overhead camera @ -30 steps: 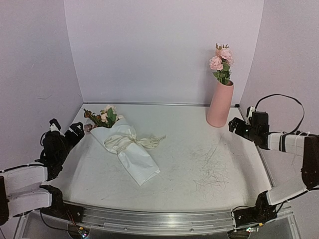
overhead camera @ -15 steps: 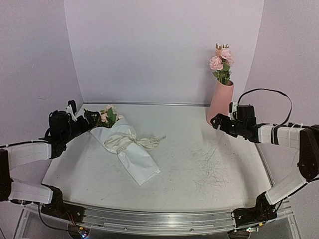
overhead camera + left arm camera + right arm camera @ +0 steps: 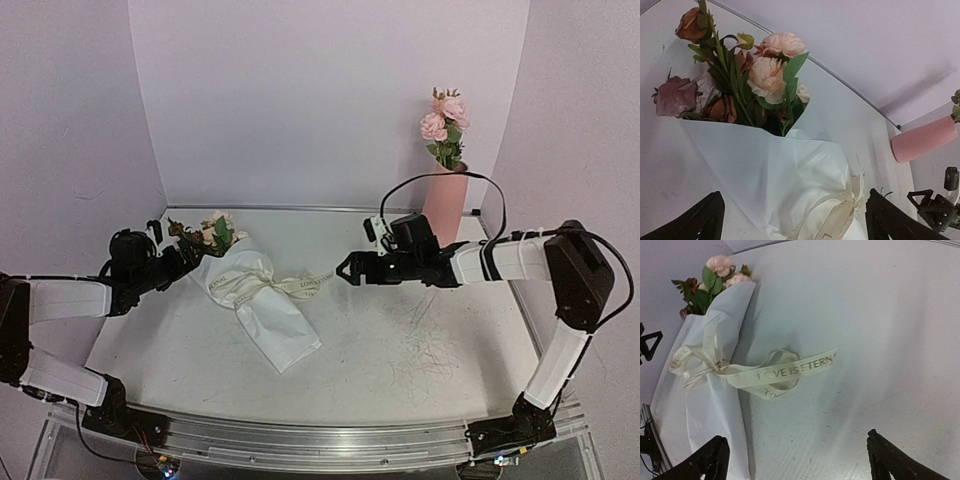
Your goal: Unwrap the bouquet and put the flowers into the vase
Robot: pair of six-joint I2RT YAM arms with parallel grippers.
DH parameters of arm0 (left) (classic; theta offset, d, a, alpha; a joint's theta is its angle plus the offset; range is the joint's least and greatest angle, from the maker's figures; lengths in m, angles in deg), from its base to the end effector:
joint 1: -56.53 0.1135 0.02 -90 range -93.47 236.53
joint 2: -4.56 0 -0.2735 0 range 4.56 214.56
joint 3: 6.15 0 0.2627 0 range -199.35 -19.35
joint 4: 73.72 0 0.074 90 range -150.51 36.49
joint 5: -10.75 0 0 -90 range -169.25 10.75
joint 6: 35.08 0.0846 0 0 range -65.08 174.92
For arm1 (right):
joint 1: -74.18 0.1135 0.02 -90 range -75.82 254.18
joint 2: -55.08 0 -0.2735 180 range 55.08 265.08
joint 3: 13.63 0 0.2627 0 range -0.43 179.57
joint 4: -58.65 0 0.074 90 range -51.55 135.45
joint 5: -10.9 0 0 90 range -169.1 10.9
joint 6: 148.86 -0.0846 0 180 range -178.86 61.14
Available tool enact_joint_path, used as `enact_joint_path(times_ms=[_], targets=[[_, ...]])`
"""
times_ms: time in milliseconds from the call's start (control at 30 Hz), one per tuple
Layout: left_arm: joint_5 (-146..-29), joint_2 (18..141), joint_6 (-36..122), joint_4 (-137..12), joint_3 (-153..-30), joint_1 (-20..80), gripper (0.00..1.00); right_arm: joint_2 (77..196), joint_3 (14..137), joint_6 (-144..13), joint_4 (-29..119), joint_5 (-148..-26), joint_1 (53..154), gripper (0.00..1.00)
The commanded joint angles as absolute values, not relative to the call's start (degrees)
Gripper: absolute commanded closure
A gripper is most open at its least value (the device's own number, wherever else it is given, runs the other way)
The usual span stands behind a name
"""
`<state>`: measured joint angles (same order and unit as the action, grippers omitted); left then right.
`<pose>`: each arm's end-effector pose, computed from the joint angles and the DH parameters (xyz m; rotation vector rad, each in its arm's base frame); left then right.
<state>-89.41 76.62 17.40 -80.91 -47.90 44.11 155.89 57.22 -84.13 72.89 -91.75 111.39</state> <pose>0.2968 -0.0806 0.1794 -0.3264 2.0174 -0.7331 0.3469 0.2866 0.2085 -0.3645 1.9162 0.9477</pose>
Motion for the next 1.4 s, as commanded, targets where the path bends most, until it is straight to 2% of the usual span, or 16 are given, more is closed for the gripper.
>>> enact_joint_path(times_ms=[0,100,233,433,667,767,1133,1233,1333,1367], targets=[[-86.91,77.1,16.66,-80.64,-46.65,44.87,0.0,162.95,63.05,-83.74,72.43,-94.99,116.48,0.07],[-86.69,76.63,17.24,-80.56,-46.19,45.2,0.0,166.65,65.57,-83.7,72.7,-96.53,118.77,0.14],[-86.81,76.26,17.52,-80.49,-45.94,45.3,0.01,169.05,67.33,-83.76,73.62,-99.49,120.51,0.33],[-91.24,77.81,19.14,-80.47,-46.84,45.36,0.02,171.65,69.36,-84.29,74.09,-101.6,121.95,0.41],[-92.99,78.61,19.97,-80.54,-46.88,45.32,0.02,174.77,71.58,-85.56,74.22,-102.05,122.41,0.57],[-94.67,79.81,20.71,-80.47,-47.55,45.3,0.03,175.97,72.36,-85.89,74.34,-101.81,122.46,0.58],[-94.64,81.64,20.44,-80.46,-47.69,45.39,0.03,177.2,72.91,-85.9,74.89,-103.75,122.64,0.9],[-94.53,82.5,20.69,-80.46,-47.93,45.32,0.03,177.16,72.34,-85.79,75.54,-105.2,122.63,0.91],[-94.79,83.93,20.81,-80.47,-48.26,45.36,0.03,176.9,71.62,-86.21,76.09,-105.59,122.66,1.0],[-94.92,84.73,20.81,-80.54,-48.44,45.32,0.03,176.55,71.15,-86.25,76.12,-105.24,122.63,1.0]])
